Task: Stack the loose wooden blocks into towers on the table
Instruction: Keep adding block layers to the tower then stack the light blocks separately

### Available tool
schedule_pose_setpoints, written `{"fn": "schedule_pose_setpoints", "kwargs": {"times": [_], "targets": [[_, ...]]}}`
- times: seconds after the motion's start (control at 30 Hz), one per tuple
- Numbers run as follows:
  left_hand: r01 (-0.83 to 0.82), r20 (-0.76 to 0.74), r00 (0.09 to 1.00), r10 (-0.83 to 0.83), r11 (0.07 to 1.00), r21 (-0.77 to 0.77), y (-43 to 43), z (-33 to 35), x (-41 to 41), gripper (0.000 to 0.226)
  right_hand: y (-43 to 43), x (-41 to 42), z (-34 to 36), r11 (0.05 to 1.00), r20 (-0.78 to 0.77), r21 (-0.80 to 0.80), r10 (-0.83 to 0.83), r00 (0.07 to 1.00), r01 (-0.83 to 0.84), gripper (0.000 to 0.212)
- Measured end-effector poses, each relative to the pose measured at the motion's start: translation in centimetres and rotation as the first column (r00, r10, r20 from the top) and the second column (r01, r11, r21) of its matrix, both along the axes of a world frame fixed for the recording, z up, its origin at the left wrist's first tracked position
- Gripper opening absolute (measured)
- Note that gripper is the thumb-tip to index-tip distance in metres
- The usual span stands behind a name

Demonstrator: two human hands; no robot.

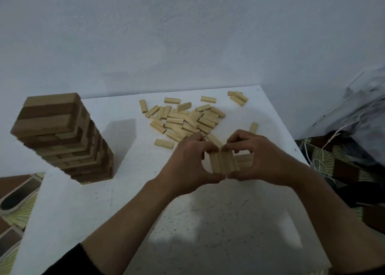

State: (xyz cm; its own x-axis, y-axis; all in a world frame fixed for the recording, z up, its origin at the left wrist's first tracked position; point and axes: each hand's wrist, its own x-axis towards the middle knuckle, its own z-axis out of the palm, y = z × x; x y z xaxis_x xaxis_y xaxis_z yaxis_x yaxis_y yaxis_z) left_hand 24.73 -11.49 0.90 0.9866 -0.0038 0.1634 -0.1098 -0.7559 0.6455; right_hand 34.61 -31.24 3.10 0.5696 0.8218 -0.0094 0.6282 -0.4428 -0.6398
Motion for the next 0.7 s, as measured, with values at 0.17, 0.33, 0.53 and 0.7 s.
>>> {"fn": "schedule_pose_setpoints", "kwargs": {"times": [0.17,0.33,0.53,0.7], "targets": [[0.02,0.001,1.0,-0.02,0.999,-0.037,-3.7,-0.8,2.6,0.062,-3.8,2.2,-0.1,0.996,-0.019,-0.067,-0.056,0.998,0.054,0.059],[0.002,-0.006,1.0,-0.002,1.0,-0.025,-5.8,-1.6,3.9,0.067,-5.8,3.6,-0.4,0.993,-0.03,-0.101,-0.07,0.997,0.067,0.057],[-0.007,-0.013,1.0,0.007,1.0,-0.001,-6.0,-2.3,4.3,0.067,-5.8,4.4,-0.8,0.988,-0.031,-0.144,-0.062,0.998,0.057,0.058],[-0.008,-0.035,0.999,0.009,1.0,0.011,-5.8,-2.6,4.4,0.068,-5.7,4.5,-1.4,0.988,-0.062,-0.148,-0.058,0.996,0.048,0.057]]}}
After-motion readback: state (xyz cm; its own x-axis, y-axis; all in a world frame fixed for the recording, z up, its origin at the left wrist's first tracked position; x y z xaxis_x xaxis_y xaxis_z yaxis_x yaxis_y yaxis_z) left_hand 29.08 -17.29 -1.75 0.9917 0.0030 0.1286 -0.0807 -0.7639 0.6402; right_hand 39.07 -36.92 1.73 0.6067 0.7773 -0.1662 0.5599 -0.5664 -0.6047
